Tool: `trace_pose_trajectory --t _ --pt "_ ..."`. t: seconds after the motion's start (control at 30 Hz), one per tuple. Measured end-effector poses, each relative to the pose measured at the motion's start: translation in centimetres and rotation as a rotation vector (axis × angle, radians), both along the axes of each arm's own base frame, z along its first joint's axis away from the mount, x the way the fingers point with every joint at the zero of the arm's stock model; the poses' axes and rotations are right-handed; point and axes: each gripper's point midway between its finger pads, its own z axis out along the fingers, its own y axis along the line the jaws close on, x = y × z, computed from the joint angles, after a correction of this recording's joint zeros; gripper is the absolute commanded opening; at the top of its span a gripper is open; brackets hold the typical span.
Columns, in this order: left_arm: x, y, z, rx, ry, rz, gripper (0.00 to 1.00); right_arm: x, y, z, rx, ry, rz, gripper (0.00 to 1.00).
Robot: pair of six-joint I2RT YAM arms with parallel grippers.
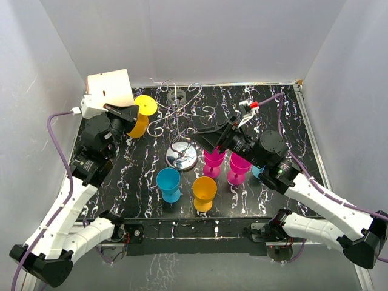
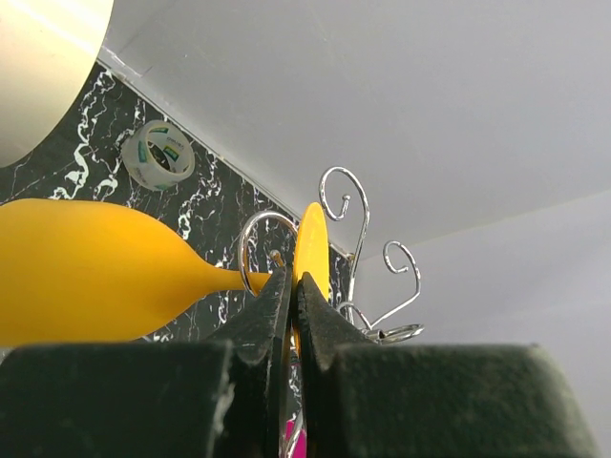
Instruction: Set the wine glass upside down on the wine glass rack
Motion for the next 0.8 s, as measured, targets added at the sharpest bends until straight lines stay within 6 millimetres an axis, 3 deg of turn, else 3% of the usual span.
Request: trace_pose_trajectory --t 0.43,0.8 --pt "0.1 -1.0 -1.7 -0.023 0.044 -0.044 0.00 0.1 -0.1 -0.2 0.004 0.012 -0.007 0.63" --pt "-0.3 -0.8 -3.4 -0.003 0.097 -0.045 0.33 0.7 -0.9 -0.9 -0.041 0.004 -0.063 0.63"
